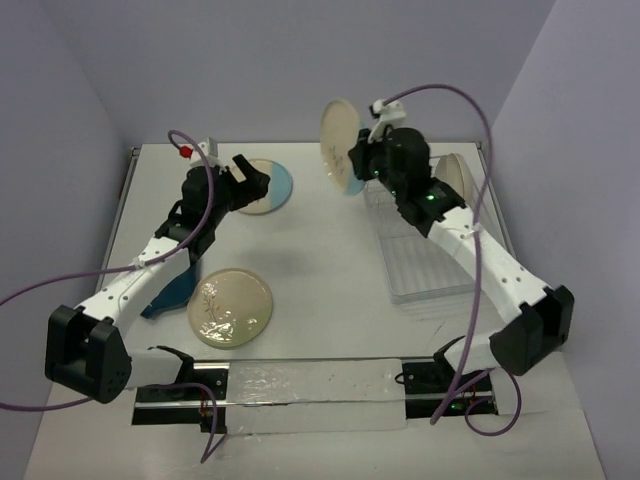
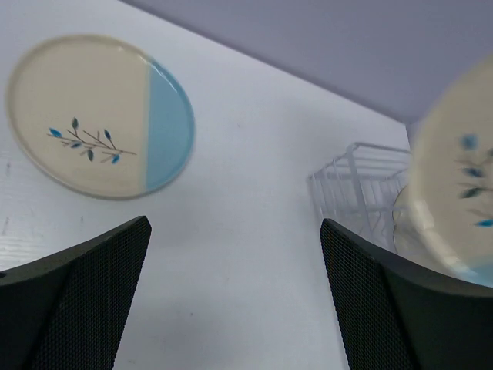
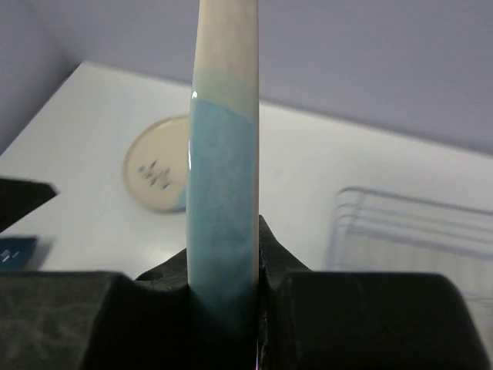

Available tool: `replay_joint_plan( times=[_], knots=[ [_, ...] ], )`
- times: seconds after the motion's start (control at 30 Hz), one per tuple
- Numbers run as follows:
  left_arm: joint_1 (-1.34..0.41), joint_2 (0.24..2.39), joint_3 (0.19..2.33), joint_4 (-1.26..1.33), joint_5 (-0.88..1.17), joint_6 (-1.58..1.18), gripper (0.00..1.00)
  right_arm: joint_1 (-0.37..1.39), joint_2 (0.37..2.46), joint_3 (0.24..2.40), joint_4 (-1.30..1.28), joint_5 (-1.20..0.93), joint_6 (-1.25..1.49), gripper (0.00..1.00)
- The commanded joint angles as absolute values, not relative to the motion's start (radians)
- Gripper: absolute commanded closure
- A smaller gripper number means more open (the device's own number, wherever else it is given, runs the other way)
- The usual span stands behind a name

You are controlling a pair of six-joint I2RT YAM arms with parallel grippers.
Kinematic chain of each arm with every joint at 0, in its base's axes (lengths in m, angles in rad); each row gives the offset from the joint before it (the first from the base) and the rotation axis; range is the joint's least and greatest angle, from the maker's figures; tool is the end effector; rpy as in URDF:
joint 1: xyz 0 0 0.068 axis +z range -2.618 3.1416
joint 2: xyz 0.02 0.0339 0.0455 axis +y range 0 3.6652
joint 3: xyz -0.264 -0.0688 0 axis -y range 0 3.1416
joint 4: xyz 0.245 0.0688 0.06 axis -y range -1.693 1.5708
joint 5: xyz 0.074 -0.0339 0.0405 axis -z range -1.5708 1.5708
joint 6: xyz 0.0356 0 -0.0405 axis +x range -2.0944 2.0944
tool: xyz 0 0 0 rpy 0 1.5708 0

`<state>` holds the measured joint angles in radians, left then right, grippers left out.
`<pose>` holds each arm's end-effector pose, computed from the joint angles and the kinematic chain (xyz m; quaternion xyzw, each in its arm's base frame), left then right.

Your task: Load the plates into the dish rack

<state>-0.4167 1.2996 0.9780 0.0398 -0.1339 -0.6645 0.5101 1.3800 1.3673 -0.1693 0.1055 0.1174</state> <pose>0.2814 -0.1194 0.3169 -0.1385 0.7865 -0.2627 0.5415 0.2839 0.1546 0.4098 -0.1166 0.7592 0.1587 0.6203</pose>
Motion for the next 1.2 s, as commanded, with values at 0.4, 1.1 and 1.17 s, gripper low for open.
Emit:
replay_joint_plan(
  times=[0.4,1.1,1.17],
  knots=[
    [-0.277,1.4,1.024,-0.031,-0.302,-0.663,0.01,0.203,1.32,1.512,-0.364,0.306,-0.265,1.0],
    [-0.264,1.547,1.13,-0.093,-0.33,-0.661,0.01,0.055,1.6,1.57,-0.437,0.271,-0.239,1.0],
    [-0.263,1.554,1.14,-0.101,-0.334,-0.661,0.01,0.049,1.607,1.573,-0.441,0.278,-0.226,1.0]
  ],
)
